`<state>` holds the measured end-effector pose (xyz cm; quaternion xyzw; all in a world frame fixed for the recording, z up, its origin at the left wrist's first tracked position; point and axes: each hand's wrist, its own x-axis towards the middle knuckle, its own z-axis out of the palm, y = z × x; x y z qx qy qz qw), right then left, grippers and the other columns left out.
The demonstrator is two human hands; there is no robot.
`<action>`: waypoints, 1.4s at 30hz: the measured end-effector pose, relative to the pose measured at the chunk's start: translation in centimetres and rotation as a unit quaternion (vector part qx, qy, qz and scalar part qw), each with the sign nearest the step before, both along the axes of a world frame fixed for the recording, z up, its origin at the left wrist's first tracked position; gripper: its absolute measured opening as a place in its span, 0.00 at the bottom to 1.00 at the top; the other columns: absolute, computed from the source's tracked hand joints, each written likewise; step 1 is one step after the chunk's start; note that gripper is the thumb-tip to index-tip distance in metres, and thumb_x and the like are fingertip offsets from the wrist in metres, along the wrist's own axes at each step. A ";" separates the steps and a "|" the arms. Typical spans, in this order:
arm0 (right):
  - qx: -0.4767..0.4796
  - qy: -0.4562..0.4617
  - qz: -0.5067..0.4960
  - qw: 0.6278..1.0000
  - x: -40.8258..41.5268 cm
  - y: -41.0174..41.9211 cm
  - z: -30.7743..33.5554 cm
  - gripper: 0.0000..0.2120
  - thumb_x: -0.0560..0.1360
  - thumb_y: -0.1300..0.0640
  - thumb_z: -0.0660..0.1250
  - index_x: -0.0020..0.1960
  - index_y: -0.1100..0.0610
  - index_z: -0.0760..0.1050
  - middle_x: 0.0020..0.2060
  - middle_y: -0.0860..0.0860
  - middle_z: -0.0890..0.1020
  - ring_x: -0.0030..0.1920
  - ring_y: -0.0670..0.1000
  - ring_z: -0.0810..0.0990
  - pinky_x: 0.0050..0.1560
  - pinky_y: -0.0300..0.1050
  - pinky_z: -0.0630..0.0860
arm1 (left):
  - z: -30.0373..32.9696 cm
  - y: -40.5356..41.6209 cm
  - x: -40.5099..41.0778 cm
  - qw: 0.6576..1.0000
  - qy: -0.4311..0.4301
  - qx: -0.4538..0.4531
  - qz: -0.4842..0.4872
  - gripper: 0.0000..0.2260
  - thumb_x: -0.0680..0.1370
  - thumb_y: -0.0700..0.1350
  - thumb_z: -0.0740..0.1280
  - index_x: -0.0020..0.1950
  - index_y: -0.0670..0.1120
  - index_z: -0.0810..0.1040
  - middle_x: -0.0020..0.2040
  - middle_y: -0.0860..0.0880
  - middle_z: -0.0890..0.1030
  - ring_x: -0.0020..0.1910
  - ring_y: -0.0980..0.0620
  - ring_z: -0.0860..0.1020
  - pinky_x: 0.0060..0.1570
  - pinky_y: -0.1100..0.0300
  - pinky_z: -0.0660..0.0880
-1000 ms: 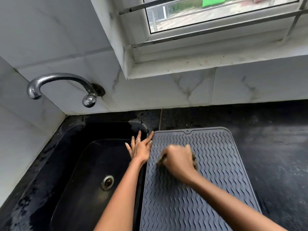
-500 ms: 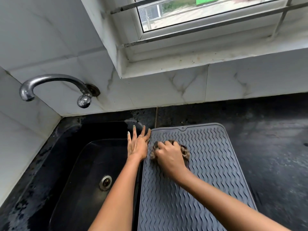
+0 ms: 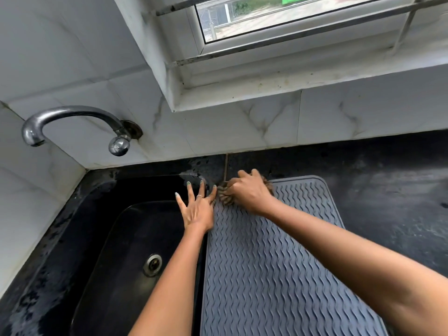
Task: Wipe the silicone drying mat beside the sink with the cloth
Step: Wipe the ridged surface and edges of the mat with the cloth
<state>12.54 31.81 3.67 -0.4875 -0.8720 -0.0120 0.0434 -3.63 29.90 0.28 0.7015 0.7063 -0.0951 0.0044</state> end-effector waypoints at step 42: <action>-0.046 0.151 0.035 0.987 -4.5 -8.6 -1.4 0.09 0.73 0.59 0.66 0.50 0.61 0.80 0.50 0.56 0.81 0.54 0.59 0.73 0.49 0.56 0.67 | 1.3 3.5 -1.8 0.887 -0.395 -0.067 0.228 0.11 0.74 0.55 0.69 0.56 0.62 0.81 0.79 0.52 0.42 0.75 0.45 0.32 0.63 0.38 0.23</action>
